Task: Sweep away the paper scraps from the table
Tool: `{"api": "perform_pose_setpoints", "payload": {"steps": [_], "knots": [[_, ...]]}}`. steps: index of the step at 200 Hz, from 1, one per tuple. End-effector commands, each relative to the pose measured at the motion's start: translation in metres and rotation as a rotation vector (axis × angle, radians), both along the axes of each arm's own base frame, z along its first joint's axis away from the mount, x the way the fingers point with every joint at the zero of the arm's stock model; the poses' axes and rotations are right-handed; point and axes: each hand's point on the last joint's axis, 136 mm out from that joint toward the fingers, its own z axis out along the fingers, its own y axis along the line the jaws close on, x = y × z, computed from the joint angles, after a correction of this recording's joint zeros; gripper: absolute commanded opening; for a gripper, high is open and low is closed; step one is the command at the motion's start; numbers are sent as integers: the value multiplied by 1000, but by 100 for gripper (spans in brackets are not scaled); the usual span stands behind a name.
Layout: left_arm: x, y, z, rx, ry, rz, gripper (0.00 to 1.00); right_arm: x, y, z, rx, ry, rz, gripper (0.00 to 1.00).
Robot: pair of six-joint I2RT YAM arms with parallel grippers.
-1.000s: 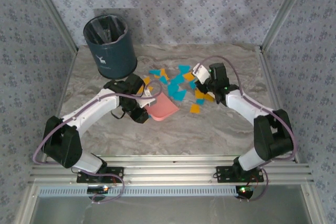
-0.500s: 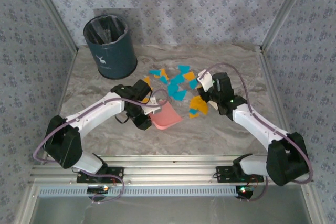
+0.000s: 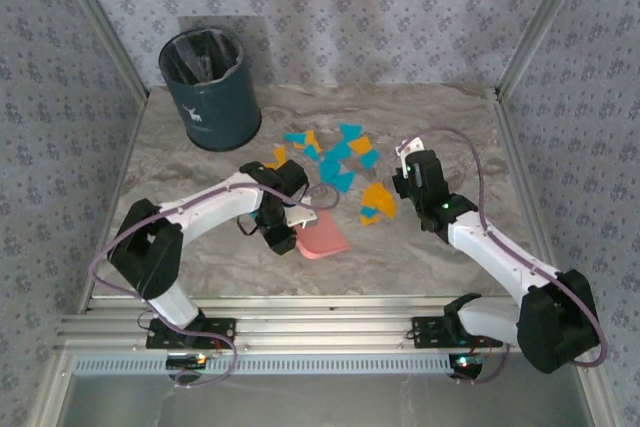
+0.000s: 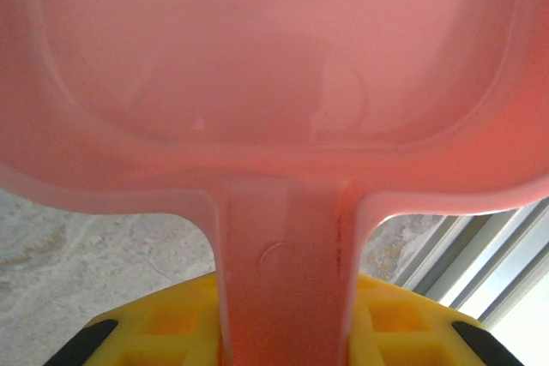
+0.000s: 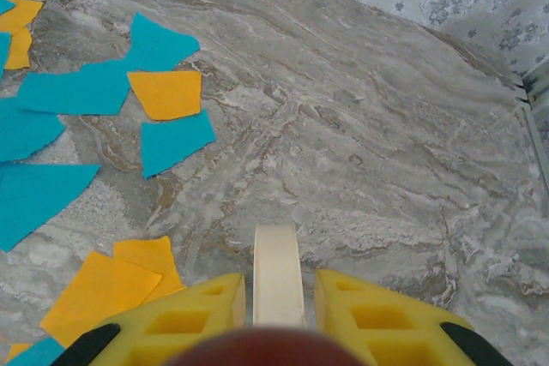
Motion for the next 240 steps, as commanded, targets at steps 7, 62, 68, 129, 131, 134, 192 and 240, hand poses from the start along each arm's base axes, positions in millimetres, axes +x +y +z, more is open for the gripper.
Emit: {"api": "perform_pose_setpoints", "payload": {"steps": [7,62,68,129,131,134,192,240], "knots": [[3,-7,3,19,0,-44,0,2,9,12,61,-58,1,0],[7,-17,-3,20,27,-67,0,0,32,-2,59,-15,79,0],[7,-18,-4,22,31,-70,0,-1,35,-2,64,-12,91,0],[8,-24,-10,38,72,-77,0,-8,53,-7,82,13,146,0],[9,-25,-10,39,71,-76,0,-8,54,-7,82,13,150,0],[9,-25,-11,40,71,-74,0,-8,54,-7,84,13,151,0],[12,-29,-18,81,114,-45,0,-15,70,-9,101,39,215,0],[21,-33,-24,100,109,-20,0,-21,83,-7,135,51,254,0]]}}
